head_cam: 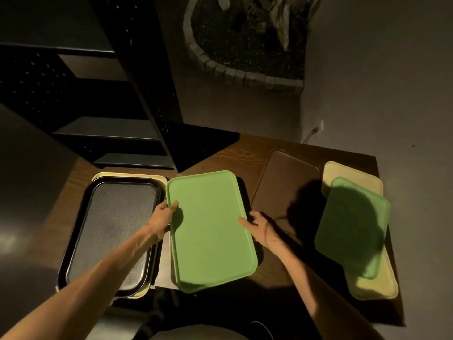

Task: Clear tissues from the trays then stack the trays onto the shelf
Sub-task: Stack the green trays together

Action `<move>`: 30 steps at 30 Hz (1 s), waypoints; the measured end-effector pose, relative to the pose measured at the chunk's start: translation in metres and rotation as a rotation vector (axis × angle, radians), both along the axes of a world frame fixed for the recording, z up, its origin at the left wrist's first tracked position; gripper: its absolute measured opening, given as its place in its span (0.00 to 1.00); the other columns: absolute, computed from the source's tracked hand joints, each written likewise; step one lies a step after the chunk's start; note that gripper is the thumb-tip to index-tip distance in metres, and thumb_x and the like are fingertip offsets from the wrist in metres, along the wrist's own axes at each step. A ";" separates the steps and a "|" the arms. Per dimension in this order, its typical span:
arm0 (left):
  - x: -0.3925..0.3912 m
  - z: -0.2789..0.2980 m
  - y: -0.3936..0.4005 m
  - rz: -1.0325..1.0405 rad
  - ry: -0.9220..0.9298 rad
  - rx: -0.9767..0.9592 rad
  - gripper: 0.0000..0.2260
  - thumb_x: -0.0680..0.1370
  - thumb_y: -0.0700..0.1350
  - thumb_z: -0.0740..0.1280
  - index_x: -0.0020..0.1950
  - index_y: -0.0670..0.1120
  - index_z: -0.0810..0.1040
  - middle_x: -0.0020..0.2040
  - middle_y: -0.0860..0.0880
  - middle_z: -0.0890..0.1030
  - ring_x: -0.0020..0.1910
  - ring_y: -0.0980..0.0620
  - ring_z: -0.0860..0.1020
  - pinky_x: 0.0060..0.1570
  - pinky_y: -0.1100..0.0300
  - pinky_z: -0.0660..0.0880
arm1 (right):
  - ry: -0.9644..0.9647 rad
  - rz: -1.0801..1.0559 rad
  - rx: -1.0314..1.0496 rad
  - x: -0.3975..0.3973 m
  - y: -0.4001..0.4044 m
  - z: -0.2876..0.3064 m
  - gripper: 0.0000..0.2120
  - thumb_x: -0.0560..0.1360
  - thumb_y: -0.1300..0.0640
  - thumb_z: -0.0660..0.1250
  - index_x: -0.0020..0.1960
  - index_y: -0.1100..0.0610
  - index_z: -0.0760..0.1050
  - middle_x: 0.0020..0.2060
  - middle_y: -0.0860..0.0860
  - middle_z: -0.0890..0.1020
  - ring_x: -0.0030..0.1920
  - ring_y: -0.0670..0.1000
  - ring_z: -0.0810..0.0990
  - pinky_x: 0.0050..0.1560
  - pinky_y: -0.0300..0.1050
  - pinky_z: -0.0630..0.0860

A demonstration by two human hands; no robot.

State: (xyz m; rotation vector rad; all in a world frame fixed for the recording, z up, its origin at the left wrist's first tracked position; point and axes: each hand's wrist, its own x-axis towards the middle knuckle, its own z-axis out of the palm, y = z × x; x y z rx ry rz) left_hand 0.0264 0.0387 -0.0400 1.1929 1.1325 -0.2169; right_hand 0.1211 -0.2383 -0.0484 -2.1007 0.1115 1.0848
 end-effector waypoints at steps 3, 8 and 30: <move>-0.008 -0.008 0.000 0.008 0.025 -0.006 0.09 0.81 0.46 0.64 0.55 0.41 0.76 0.46 0.42 0.80 0.43 0.47 0.79 0.46 0.49 0.78 | 0.022 0.110 -0.009 -0.016 -0.004 -0.032 0.12 0.79 0.53 0.64 0.55 0.60 0.79 0.50 0.63 0.84 0.51 0.61 0.84 0.49 0.63 0.81; -0.019 -0.017 0.001 -0.254 0.140 0.304 0.16 0.79 0.39 0.67 0.66 0.41 0.73 0.61 0.43 0.79 0.58 0.44 0.79 0.62 0.49 0.76 | -0.351 0.280 -0.233 -0.031 0.009 -0.035 0.16 0.78 0.55 0.65 0.34 0.62 0.71 0.31 0.58 0.77 0.34 0.58 0.74 0.37 0.46 0.71; 0.008 0.000 -0.049 -0.813 0.058 0.822 0.29 0.72 0.36 0.68 0.72 0.41 0.66 0.69 0.37 0.68 0.64 0.40 0.73 0.63 0.52 0.73 | -0.279 0.007 -0.308 -0.010 -0.009 -0.030 0.22 0.74 0.33 0.62 0.57 0.47 0.80 0.50 0.53 0.85 0.53 0.59 0.83 0.48 0.46 0.76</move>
